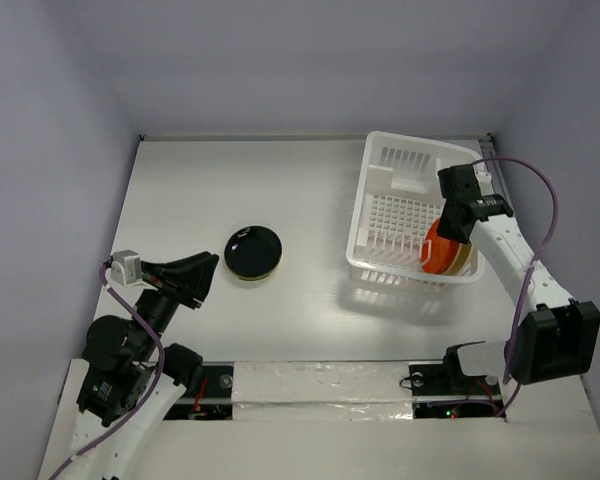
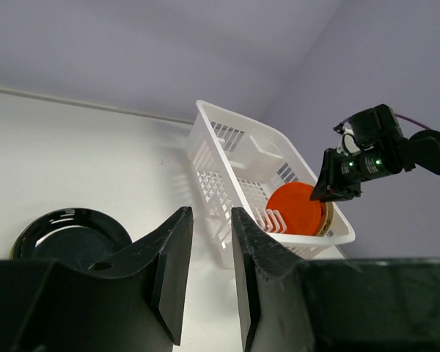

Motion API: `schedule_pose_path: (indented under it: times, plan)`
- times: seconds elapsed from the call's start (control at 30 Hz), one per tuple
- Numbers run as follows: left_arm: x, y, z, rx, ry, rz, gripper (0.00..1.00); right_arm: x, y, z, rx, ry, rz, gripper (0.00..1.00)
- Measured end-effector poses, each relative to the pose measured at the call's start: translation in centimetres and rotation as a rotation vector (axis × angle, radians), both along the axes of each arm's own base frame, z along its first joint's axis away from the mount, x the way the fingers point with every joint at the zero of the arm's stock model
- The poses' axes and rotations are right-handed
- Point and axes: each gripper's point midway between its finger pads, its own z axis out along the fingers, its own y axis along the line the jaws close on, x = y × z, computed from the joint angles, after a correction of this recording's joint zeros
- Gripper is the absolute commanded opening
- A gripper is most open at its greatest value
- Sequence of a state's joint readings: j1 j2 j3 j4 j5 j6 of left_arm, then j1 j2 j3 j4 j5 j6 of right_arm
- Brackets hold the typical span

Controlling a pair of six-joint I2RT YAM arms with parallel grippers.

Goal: Unload the plates from the dish rack

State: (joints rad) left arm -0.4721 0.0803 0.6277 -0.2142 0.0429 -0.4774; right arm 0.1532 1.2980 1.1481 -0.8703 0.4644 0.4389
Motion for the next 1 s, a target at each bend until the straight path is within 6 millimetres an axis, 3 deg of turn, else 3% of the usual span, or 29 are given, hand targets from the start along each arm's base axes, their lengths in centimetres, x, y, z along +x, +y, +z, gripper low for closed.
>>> schedule_pose_path:
  times: [0.13,0.17,0.23,0.43,0.8,1.0]
  plan:
    - [0.0,0.0,0.0,0.0,0.0,0.0,0.25,0.4,-0.1,-1.0,-0.024,0.061,0.019,0.17]
    - [0.0,0.0,0.0,-0.001,-0.001,0.0,0.25,0.4,-0.2,-0.9,-0.033,0.071,0.026,0.07]
    - [-0.1,0.1,0.1,-0.002,-0.004,0.0,0.25,0.2,-0.5,-0.9,-0.058,0.107,0.046,0.0]
    - [-0.2,0.1,0.2,-0.005,-0.01,0.0,0.25,0.4,-0.3,-0.4,-0.139,0.161,0.073,0.0]
    - [-0.2,0.1,0.2,-0.005,-0.01,0.001,0.25,1.2,2.6,-0.1,-0.411,0.273,0.166,0.0]
    - [-0.2,0.1,0.2,-0.005,-0.01,0.001,0.25,1.9,2.8,2.9,-0.535,0.203,0.124,0.0]
